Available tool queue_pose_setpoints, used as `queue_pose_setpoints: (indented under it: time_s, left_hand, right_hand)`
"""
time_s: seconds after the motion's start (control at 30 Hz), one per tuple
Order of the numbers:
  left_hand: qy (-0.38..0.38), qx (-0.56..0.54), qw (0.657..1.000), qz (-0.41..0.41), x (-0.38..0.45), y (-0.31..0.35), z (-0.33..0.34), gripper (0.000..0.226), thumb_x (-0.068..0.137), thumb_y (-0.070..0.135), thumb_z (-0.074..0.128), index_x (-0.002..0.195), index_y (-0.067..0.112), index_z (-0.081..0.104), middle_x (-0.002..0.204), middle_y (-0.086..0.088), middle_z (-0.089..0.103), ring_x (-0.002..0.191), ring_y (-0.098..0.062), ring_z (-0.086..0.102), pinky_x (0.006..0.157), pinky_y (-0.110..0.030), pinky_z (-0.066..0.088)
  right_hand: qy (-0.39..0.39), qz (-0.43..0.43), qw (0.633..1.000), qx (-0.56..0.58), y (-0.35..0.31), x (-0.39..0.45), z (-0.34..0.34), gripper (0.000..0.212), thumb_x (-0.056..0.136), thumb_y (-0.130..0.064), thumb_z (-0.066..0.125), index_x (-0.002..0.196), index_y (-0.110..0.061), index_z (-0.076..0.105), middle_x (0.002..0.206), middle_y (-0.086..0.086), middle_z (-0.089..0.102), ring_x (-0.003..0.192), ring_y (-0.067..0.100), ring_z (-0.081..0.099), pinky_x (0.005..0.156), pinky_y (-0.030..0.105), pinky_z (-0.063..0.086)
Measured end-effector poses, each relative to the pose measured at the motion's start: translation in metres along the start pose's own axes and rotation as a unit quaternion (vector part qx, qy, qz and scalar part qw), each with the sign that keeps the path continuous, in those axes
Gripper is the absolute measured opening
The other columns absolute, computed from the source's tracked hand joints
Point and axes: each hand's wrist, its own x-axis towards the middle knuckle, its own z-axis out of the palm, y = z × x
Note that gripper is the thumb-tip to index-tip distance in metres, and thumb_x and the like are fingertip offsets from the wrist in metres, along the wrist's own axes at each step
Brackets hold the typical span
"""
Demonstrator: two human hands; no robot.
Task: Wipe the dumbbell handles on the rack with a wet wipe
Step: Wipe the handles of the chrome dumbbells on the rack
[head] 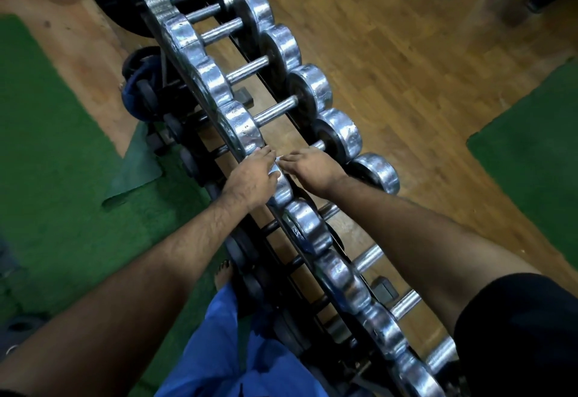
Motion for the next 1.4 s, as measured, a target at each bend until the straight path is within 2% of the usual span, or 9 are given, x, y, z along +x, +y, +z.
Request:
queue_pose_setpoints:
  time_s: [0.27,0.4,0.6,0.77,0.9,1.07,1.23,1.3,1.4]
  left_hand:
    - [0.009,0.036,0.999,-0.002,-0.002,0.008,0.000,0.055,0.101,0.026,0.048,0.151,0.010,0.033,0.160,-0.004,0.028,0.148,-0.019,0.024,0.120,-0.032,0.022]
    - [0.024,0.074,0.997,0.015,-0.003,0.016,0.004,0.051,0.100,0.019,0.044,0.149,0.006,0.036,0.157,-0.010,0.032,0.147,-0.023,0.026,0.121,-0.033,0.020]
    - [0.026,0.072,0.997,0.010,-0.003,0.021,0.005,0.051,0.099,0.014,0.043,0.149,0.006,0.035,0.158,-0.010,0.031,0.148,-0.024,0.023,0.122,-0.032,0.016]
    - [0.019,0.060,0.998,0.013,-0.004,0.020,0.002,0.048,0.099,0.015,0.044,0.146,0.005,0.041,0.155,-0.011,0.035,0.147,-0.026,0.026,0.120,-0.033,0.019]
    - [0.017,0.063,0.998,0.017,-0.002,0.018,0.001,0.048,0.100,0.018,0.045,0.146,0.007,0.041,0.156,-0.010,0.036,0.147,-0.024,0.026,0.120,-0.032,0.019]
    - [0.016,0.058,0.998,0.023,-0.003,0.017,0.002,0.048,0.099,0.018,0.045,0.146,0.007,0.041,0.155,-0.011,0.037,0.147,-0.024,0.026,0.122,-0.033,0.018]
    - [0.010,0.050,0.998,0.023,0.000,0.015,0.002,0.048,0.099,0.019,0.046,0.145,0.007,0.043,0.155,-0.010,0.037,0.147,-0.023,0.026,0.121,-0.034,0.020]
    - [0.012,0.046,0.999,0.024,0.000,0.013,0.003,0.047,0.099,0.018,0.046,0.144,0.006,0.044,0.154,-0.011,0.038,0.146,-0.024,0.027,0.121,-0.034,0.020]
    - [0.013,0.044,0.998,0.030,-0.001,0.010,0.004,0.047,0.099,0.019,0.046,0.144,0.006,0.044,0.154,-0.011,0.039,0.146,-0.025,0.027,0.121,-0.033,0.020]
  right_hand:
    - [0.040,0.118,0.992,-0.033,0.007,-0.014,0.012,0.055,0.090,-0.012,0.053,0.145,-0.012,0.046,0.144,0.006,0.052,0.136,0.027,0.043,0.117,0.041,0.024]
    - [0.044,0.061,0.995,-0.058,-0.012,-0.013,0.023,0.058,0.085,-0.020,0.061,0.141,-0.007,0.050,0.139,0.009,0.056,0.131,0.030,0.048,0.116,0.044,0.028]
    - [0.018,0.176,0.980,-0.085,0.008,-0.018,0.015,0.060,0.094,-0.021,0.049,0.152,-0.016,0.034,0.154,0.002,0.041,0.143,0.028,0.032,0.118,0.045,0.018]
    - [0.000,0.166,0.982,-0.087,-0.002,-0.023,0.017,0.066,0.090,-0.025,0.056,0.151,-0.013,0.034,0.149,0.002,0.045,0.125,0.028,0.045,0.100,0.041,0.038]
    - [-0.012,0.250,0.964,-0.093,-0.002,-0.018,0.007,0.064,0.092,-0.019,0.047,0.152,-0.010,0.028,0.149,0.007,0.043,0.114,0.026,0.046,0.092,0.039,0.039]
    - [-0.015,0.256,0.963,-0.088,-0.004,-0.016,0.003,0.061,0.094,-0.020,0.049,0.152,-0.014,0.030,0.145,0.002,0.046,0.103,0.025,0.052,0.079,0.039,0.040]
    - [0.013,0.276,0.960,0.043,0.006,-0.018,0.016,0.076,0.090,0.003,0.044,0.157,-0.021,0.019,0.165,-0.008,0.016,0.079,0.026,0.066,0.047,0.029,0.041]
    - [0.016,0.232,0.970,0.067,0.006,-0.023,0.023,0.079,0.089,0.000,0.047,0.156,-0.029,0.020,0.164,-0.016,0.015,0.070,0.029,0.065,0.047,0.029,0.040]
    - [0.049,0.252,0.962,0.098,0.016,-0.024,0.029,0.075,0.090,0.001,0.045,0.153,-0.034,0.026,0.161,-0.021,0.020,0.081,0.028,0.068,0.054,0.029,0.042]
